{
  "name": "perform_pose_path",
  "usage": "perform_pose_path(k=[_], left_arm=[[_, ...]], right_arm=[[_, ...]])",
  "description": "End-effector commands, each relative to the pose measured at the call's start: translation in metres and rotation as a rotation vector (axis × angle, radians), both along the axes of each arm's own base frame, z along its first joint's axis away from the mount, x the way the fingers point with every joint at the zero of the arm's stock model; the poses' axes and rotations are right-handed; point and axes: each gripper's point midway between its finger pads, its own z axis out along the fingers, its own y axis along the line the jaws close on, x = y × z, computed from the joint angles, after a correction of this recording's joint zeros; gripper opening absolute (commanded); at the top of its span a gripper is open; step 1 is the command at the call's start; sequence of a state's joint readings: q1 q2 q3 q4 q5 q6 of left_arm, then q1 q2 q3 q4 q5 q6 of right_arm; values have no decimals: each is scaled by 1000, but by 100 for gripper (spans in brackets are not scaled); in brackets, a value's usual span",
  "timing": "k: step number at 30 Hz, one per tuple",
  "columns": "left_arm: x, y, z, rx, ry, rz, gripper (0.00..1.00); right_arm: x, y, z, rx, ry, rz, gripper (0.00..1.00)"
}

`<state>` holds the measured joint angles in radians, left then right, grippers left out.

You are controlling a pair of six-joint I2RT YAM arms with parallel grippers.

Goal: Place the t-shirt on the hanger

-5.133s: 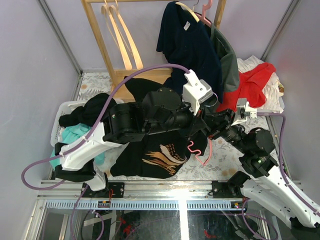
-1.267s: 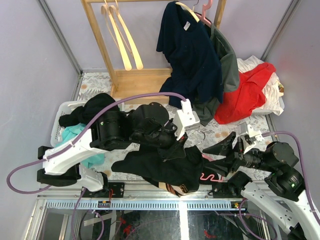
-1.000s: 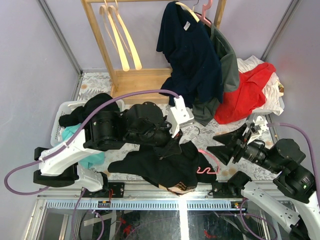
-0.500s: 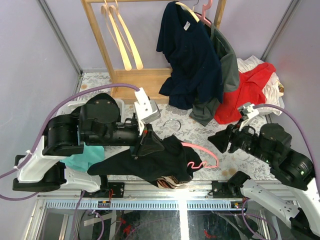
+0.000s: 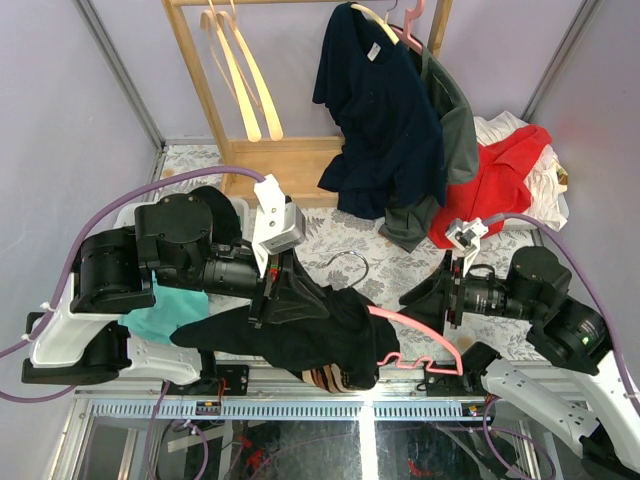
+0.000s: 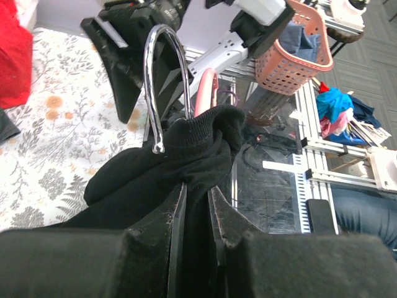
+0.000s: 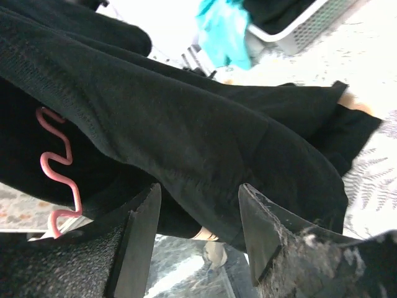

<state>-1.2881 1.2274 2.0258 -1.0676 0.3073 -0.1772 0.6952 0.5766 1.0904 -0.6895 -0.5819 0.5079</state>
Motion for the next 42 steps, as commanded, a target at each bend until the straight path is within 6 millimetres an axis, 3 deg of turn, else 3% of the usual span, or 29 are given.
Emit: perform_pose_path(k=[1, 7, 18, 37, 42], left_arm=[[-21, 4, 48, -185, -32, -122, 0], [-30, 0, 48, -187, -17, -185, 0], [-24, -15, 44, -162, -7, -171, 0], [-15, -33, 39, -144, -10, -164, 0], [-12, -36, 35, -135, -8, -154, 0]], right_arm=[[-32, 15, 27, 159, 37, 211, 62], [-45, 17, 46, 244, 51, 286, 65], [-73, 11, 61, 332, 80, 432, 55], [-67, 21, 29, 261, 160, 499, 52], [-64, 24, 25, 250, 161, 513, 57]])
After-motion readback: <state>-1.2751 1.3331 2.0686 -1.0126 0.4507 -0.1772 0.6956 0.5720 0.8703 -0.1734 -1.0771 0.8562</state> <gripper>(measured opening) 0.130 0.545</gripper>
